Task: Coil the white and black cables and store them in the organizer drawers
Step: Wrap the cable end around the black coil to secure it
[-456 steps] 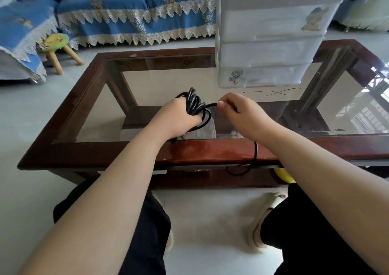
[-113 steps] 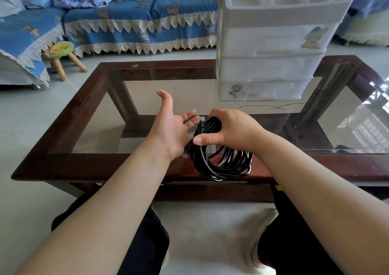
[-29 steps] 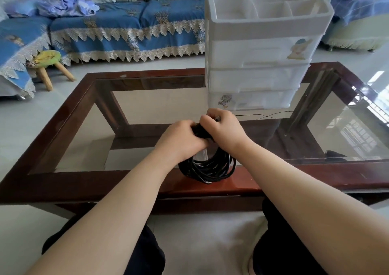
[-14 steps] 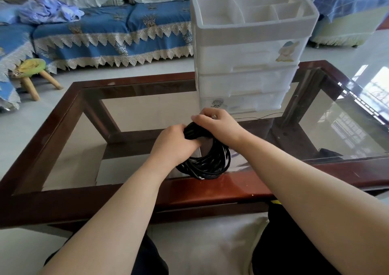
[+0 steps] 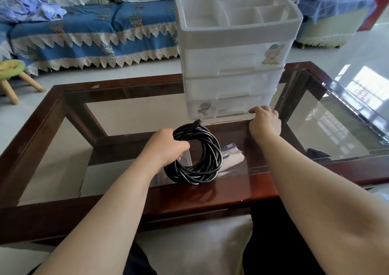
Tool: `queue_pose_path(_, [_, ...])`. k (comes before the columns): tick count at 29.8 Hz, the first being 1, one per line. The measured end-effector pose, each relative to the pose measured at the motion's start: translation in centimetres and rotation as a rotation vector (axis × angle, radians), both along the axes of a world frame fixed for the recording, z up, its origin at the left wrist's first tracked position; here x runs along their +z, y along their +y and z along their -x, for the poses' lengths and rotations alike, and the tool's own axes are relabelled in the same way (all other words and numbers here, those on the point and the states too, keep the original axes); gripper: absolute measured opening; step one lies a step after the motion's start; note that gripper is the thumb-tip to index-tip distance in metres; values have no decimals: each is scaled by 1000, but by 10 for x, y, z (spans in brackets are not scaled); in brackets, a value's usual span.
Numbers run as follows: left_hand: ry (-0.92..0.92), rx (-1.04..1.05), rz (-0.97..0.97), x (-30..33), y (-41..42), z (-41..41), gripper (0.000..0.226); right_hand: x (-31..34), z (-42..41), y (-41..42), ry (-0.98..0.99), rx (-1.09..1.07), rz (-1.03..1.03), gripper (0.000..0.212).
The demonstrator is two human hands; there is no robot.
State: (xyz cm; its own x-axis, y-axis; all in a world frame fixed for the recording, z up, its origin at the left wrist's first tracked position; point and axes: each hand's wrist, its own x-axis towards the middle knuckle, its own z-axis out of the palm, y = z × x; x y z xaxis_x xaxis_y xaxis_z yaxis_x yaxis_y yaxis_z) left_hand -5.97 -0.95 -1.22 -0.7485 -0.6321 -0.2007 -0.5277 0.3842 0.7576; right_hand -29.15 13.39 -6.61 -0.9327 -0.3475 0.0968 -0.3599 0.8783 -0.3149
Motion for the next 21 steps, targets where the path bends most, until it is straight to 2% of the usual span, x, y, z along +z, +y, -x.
queue_pose_path(10, [-47,-40,2,-2,4,9,12,-1,5,5,-57,-21,-79,25])
queue_pose_path(17, [-54,-36,-9,-3,2,9,10,4,3,13,-173,-4,-210,36])
queue_pose_path(21, [-67,-20,-1,-6,-1,7,8,24,-3,7,-137,-18,-200,34])
